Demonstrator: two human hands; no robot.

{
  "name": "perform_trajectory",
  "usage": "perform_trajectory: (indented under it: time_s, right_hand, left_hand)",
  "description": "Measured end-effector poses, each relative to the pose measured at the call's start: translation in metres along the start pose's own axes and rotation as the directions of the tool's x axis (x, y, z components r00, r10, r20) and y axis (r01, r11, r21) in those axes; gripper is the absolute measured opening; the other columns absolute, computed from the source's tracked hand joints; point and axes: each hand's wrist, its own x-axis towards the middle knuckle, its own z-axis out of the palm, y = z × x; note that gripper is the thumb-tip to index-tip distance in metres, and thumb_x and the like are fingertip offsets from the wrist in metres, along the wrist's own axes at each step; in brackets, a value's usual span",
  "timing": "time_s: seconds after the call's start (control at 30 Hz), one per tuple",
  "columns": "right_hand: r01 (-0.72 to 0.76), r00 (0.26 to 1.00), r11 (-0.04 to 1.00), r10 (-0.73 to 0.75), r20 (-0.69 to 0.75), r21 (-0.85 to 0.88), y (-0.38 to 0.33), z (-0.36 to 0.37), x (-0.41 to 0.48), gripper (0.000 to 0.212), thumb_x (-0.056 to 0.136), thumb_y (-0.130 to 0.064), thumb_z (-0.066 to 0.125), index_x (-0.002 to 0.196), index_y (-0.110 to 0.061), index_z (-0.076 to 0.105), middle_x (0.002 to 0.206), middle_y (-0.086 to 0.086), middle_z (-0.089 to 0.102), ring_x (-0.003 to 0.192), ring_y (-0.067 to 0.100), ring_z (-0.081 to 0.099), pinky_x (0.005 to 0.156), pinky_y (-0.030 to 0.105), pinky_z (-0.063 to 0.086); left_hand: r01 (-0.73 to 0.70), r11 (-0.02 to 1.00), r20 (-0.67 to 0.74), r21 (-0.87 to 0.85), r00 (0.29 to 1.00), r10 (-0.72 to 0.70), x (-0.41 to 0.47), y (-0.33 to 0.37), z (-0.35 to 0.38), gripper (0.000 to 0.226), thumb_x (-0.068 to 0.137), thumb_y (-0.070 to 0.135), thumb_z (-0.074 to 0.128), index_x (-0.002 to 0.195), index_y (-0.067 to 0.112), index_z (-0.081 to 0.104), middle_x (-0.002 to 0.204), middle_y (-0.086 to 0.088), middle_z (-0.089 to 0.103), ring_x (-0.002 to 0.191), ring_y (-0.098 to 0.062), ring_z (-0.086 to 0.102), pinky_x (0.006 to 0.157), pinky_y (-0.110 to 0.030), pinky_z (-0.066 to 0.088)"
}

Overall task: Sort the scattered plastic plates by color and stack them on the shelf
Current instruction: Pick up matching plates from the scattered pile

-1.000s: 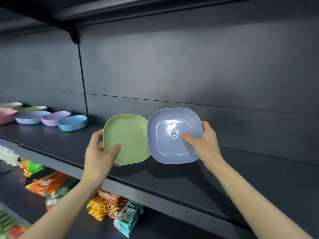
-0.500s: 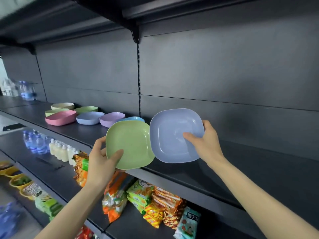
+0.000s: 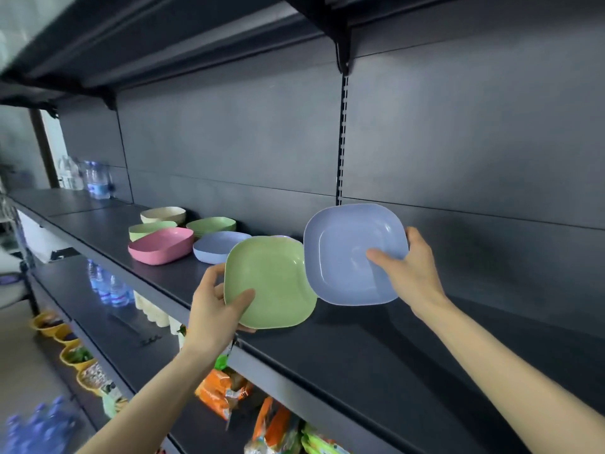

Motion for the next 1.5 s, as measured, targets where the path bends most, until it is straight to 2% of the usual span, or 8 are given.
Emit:
perform_trajectory:
  time_s: [0.4, 0.6, 0.73, 0.87, 0.93, 1.03, 1.23, 1.5]
  right_hand:
    - [0.019, 0.996, 0.999, -0.015, 0.093, -0.044, 0.007, 0.17, 0.066, 0.03, 0.08, -0.016, 0.069, 0.103, -0.02, 0.05, 0.099, -0.01, 0.058, 0.096, 0.015, 0.057, 0.07, 0.026, 0.046]
    - [-0.006, 1.0, 0.993, 0.005, -0.013, -0.117, 0.008, 0.247, 0.085, 0.031, 0.08, -0.018, 0.07, 0.104, -0.018, 0.05, 0.102, -0.006, 0.059, 0.097, 0.018, 0.057, 0.067, 0.026, 0.042]
    - [-0.068, 0.993, 0.982, 0.05, -0.103, -0.176, 0.008, 0.29, 0.093, 0.033, 0.078, -0.024, 0.071, 0.102, -0.024, 0.048, 0.096, -0.015, 0.057, 0.098, 0.018, 0.057, 0.08, 0.034, 0.047]
    - [-0.128, 0.981, 0.978, 0.1, -0.169, -0.167, 0.011, 0.315, 0.096, 0.035, 0.08, -0.022, 0.07, 0.108, -0.02, 0.049, 0.097, -0.013, 0.057, 0.099, 0.018, 0.057, 0.079, 0.032, 0.043]
    - [-0.149, 0.974, 0.974, 0.114, -0.195, -0.171, 0.012, 0.322, 0.1, 0.033, 0.082, -0.02, 0.069, 0.108, -0.019, 0.048, 0.097, -0.011, 0.058, 0.099, 0.019, 0.056, 0.077, 0.03, 0.04]
    - [-0.168, 0.962, 0.972, 0.125, -0.244, -0.166, 0.013, 0.328, 0.108, 0.032, 0.083, -0.018, 0.068, 0.108, -0.018, 0.048, 0.099, -0.008, 0.057, 0.099, 0.02, 0.056, 0.072, 0.029, 0.041]
    - [-0.209, 0.948, 0.956, 0.146, -0.283, -0.205, 0.026, 0.34, 0.129, 0.033, 0.083, -0.018, 0.068, 0.109, -0.018, 0.047, 0.106, -0.003, 0.058, 0.1, 0.021, 0.054, 0.069, 0.029, 0.041]
    - [-0.295, 0.943, 0.897, 0.217, -0.253, -0.33, 0.036, 0.377, 0.154, 0.043, 0.082, -0.014, 0.067, 0.118, -0.013, 0.044, 0.103, -0.001, 0.054, 0.096, 0.022, 0.051, 0.071, 0.031, 0.039]
  left_hand:
    - [-0.023, 1.0, -0.076, -0.01, 0.997, 0.022, 0.139, -0.049, -0.092, 0.038, 0.084, -0.004, 0.063, 0.109, 0.019, 0.047, 0.087, 0.003, 0.063, 0.071, -0.016, 0.064, 0.039, -0.02, 0.049]
    - [-0.077, 0.997, 0.01, 0.025, 0.997, 0.076, 0.217, -0.075, -0.143, 0.039, 0.084, 0.0, 0.064, 0.113, 0.02, 0.047, 0.086, 0.013, 0.063, 0.066, -0.005, 0.065, 0.04, -0.015, 0.047]
    - [-0.121, 0.992, 0.077, 0.032, 0.99, 0.119, 0.271, -0.087, -0.174, 0.04, 0.084, 0.002, 0.065, 0.118, 0.015, 0.049, 0.094, 0.008, 0.064, 0.087, -0.011, 0.063, 0.046, -0.019, 0.05]
    - [-0.165, 0.986, 0.128, 0.021, 0.979, 0.161, 0.317, -0.099, -0.183, 0.043, 0.082, 0.0, 0.067, 0.117, 0.016, 0.049, 0.09, 0.013, 0.06, 0.085, -0.001, 0.059, 0.062, -0.015, 0.047]
    - [-0.175, 0.984, 0.161, 0.017, 0.972, 0.17, 0.335, -0.106, -0.182, 0.042, 0.081, 0.0, 0.068, 0.114, 0.017, 0.049, 0.089, 0.014, 0.059, 0.082, 0.003, 0.057, 0.061, -0.008, 0.043]
    - [-0.148, 0.989, 0.195, -0.022, 0.969, 0.149, 0.361, -0.115, -0.179, 0.041, 0.081, 0.001, 0.068, 0.115, 0.014, 0.049, 0.088, 0.007, 0.065, 0.08, -0.005, 0.063, 0.062, -0.017, 0.046]
    - [-0.165, 0.986, 0.218, -0.029, 0.961, 0.168, 0.397, -0.131, -0.174, 0.042, 0.081, 0.001, 0.069, 0.115, 0.017, 0.05, 0.087, 0.015, 0.063, 0.068, 0.013, 0.061, 0.061, -0.016, 0.047]
    - [-0.149, 0.988, 0.218, -0.042, 0.964, 0.154, 0.437, -0.145, -0.192, 0.045, 0.081, 0.002, 0.069, 0.116, 0.018, 0.047, 0.094, 0.005, 0.061, 0.082, -0.002, 0.059, 0.063, -0.015, 0.044]
